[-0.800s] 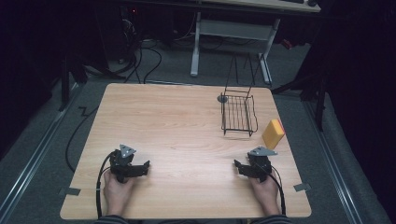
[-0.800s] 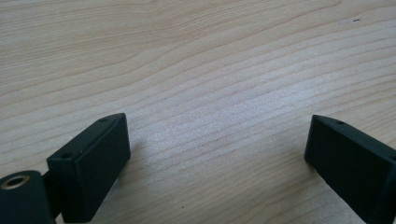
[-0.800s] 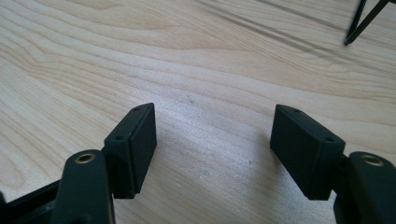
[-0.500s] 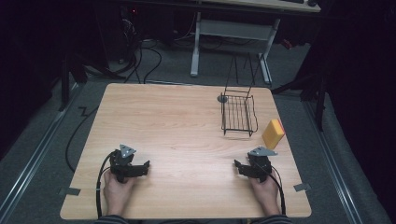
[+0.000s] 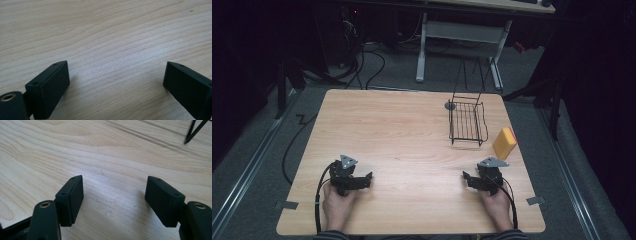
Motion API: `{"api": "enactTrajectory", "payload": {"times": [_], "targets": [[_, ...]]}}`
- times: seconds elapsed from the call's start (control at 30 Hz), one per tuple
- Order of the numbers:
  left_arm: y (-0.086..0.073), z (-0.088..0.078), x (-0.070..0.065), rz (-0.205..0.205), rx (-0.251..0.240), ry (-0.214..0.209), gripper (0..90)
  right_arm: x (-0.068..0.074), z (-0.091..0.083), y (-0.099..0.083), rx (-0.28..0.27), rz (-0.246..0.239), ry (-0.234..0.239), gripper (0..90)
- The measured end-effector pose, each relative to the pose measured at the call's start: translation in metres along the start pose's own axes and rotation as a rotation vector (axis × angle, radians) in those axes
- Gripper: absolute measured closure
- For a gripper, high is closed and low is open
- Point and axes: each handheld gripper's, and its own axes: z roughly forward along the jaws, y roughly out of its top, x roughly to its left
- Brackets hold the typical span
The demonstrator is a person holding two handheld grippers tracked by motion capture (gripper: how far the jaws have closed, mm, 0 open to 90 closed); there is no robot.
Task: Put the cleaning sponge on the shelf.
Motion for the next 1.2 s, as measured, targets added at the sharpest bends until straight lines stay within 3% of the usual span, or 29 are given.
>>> {"api": "enactTrajectory", "payload": {"times": [0.27,0.8,1.2], "targets": [[0.000,0.000,0.000,-0.001,0.000,0.001,7.3,0.000,-0.001,-0.001,0.009,-0.003,0.009,26.1],[0.000,0.000,0.000,-0.001,0.000,0.002,7.5,0.002,-0.005,-0.004,-0.008,-0.001,0.001,28.8],[0.000,0.000,0.000,-0.002,0.000,0.002,7.6,0.005,-0.027,-0.007,-0.054,0.003,0.023,30.7]]}}
